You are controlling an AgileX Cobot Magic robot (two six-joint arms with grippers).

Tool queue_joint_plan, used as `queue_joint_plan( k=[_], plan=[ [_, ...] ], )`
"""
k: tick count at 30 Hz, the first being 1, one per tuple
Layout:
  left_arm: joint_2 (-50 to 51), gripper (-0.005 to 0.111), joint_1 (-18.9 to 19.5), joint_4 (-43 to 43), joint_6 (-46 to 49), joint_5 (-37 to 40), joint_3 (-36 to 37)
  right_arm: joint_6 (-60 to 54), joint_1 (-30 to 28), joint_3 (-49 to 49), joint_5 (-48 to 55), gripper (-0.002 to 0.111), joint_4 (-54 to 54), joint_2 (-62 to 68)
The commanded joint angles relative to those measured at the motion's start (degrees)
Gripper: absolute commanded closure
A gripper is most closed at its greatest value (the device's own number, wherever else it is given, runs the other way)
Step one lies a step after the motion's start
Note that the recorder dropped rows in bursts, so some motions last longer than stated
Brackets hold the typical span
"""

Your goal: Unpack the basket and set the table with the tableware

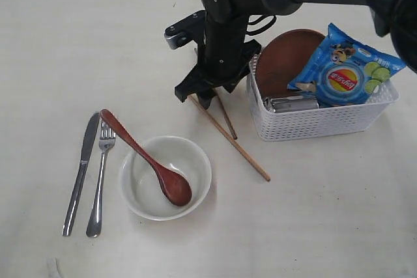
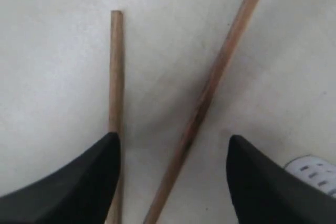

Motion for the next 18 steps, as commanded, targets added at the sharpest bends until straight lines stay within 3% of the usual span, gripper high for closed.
queue_joint_plan(
  k=[1,10,18],
  plan=[
    [-0.2,0.107,0.2,-0.2,0.0,-0.1,0.3,2.5,-2.1,0.6,3.5,0.051,-2.3,-1.1],
    [-0.2,0.107,0.2,-0.2,0.0,-0.1,0.3,2.7,-7.6,1.8,7.5,0.051,-2.9,-3.7],
    [-0.2,0.107,0.2,-0.2,0.0,-0.1,0.3,2.6,-4.9,2.0,1.8,0.051,-1.1,-6.6]
  ],
)
